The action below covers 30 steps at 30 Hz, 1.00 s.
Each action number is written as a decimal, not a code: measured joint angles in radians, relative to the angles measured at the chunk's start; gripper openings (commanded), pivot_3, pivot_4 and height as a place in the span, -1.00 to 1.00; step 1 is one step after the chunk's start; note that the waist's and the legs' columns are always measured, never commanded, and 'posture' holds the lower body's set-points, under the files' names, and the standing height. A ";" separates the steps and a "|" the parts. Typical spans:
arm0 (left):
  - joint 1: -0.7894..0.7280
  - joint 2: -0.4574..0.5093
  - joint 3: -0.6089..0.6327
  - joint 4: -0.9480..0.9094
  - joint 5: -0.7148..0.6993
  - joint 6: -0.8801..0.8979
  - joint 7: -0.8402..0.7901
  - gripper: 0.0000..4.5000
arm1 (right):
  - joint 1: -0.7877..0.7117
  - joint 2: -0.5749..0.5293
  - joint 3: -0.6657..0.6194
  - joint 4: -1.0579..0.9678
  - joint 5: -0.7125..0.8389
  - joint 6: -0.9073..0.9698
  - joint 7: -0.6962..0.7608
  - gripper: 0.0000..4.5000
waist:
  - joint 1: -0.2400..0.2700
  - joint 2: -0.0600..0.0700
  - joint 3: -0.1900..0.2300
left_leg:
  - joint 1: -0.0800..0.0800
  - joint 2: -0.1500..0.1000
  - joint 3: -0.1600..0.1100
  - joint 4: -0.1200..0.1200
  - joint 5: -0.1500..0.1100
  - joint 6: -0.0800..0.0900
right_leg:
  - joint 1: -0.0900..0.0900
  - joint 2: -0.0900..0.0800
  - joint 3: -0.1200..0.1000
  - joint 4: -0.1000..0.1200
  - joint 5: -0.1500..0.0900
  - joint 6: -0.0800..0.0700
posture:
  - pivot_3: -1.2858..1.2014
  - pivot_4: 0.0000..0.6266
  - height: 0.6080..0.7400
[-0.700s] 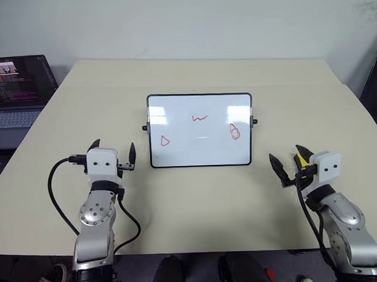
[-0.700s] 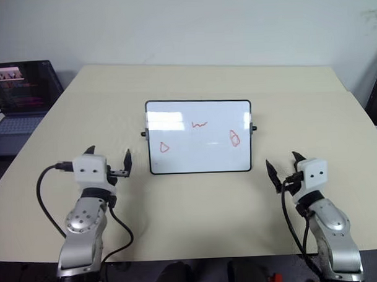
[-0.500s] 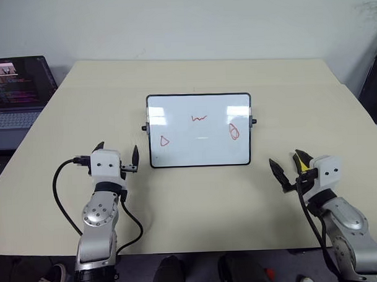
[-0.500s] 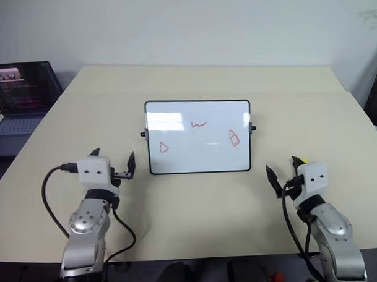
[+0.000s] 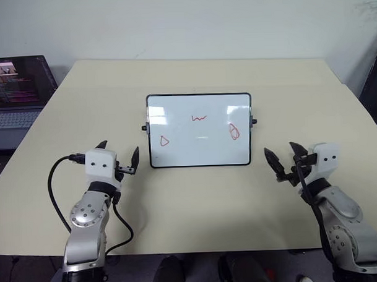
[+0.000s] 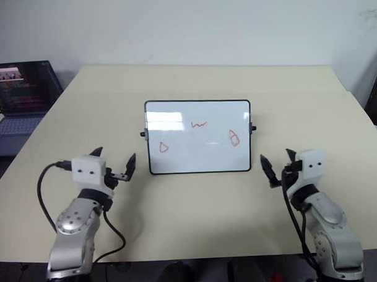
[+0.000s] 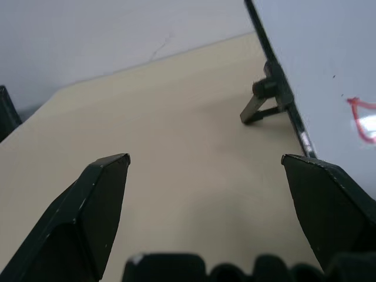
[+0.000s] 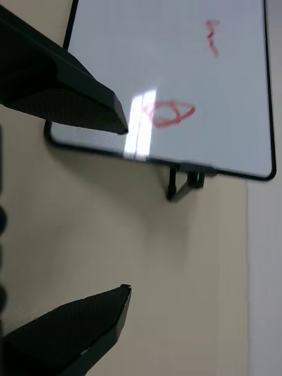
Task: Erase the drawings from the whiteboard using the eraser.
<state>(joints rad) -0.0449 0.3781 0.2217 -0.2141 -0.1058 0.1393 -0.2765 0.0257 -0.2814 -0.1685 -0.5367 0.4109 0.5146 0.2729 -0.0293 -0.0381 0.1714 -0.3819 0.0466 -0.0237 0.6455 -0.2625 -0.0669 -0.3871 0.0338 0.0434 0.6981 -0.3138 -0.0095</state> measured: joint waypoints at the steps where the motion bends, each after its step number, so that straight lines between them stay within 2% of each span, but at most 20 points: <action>1: -0.012 0.018 0.003 -0.013 -0.027 0.014 -0.030 1.00 | -0.004 -0.003 0.002 -0.017 0.006 0.010 -0.004 0.98 | 0.000 0.000 0.000 | -0.001 0.000 0.000 0.000 0.000 0.000 | 0.000 0.000 0.000 0.000 0.000 0.000 | 0.03 -0.52 1.00; 5: -0.090 0.103 -0.004 -0.028 -0.141 0.056 -0.197 1.00 | -0.012 -0.035 -0.015 -0.065 0.016 0.022 -0.012 0.98 | 0.004 0.000 0.000 | -0.001 -0.002 0.000 0.001 0.000 0.000 | 0.000 -0.001 0.000 -0.001 0.000 0.000 | 0.03 -0.52 1.00; 8: -0.170 0.159 -0.042 -0.045 -0.212 0.115 -0.310 1.00 | -0.016 -0.034 -0.078 -0.063 0.041 0.054 -0.055 0.98 | 0.003 0.000 0.000 | -0.001 -0.001 0.001 0.000 0.000 0.000 | 0.000 0.000 -0.001 -0.001 0.000 0.000 | 0.03 -0.52 1.00; 16: -0.223 0.293 -0.119 -0.167 -0.350 0.256 -0.526 1.00 | -0.071 -0.115 -0.147 0.005 0.054 0.239 -0.102 0.98 | -0.008 0.003 0.002 | 0.000 0.000 0.001 -0.001 0.000 0.000 | -0.001 0.002 0.002 0.000 0.000 0.000 | 0.03 -0.52 1.00; 25: -0.202 0.326 -0.195 -0.194 -0.357 0.271 -0.619 1.00 | -0.105 -0.159 -0.147 0.068 0.053 0.353 -0.099 0.98 | -0.003 0.003 0.002 | -0.001 -0.001 0.001 0.000 0.000 0.000 | -0.001 0.001 0.002 -0.001 -0.002 0.004 | 0.03 -0.52 1.00; 30: -0.229 0.327 -0.232 -0.184 -0.342 0.261 -0.659 1.00 | -0.140 -0.182 -0.136 0.152 0.025 0.354 -0.094 0.98 | -0.003 0.003 0.002 | -0.001 -0.001 0.002 0.000 0.000 0.000 | -0.001 0.001 0.001 -0.001 -0.002 0.003 | 0.03 -0.52 1.00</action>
<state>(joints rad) -0.2742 0.7046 -0.0108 -0.3981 -0.4476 0.4008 -0.9352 -0.1138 -0.4636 -0.3048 -0.3848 0.4359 0.8690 0.1792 -0.0319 -0.0349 0.1734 -0.3830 0.0458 -0.0220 0.6453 -0.2625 -0.0667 -0.3882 0.0349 0.0444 0.6972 -0.3162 -0.0061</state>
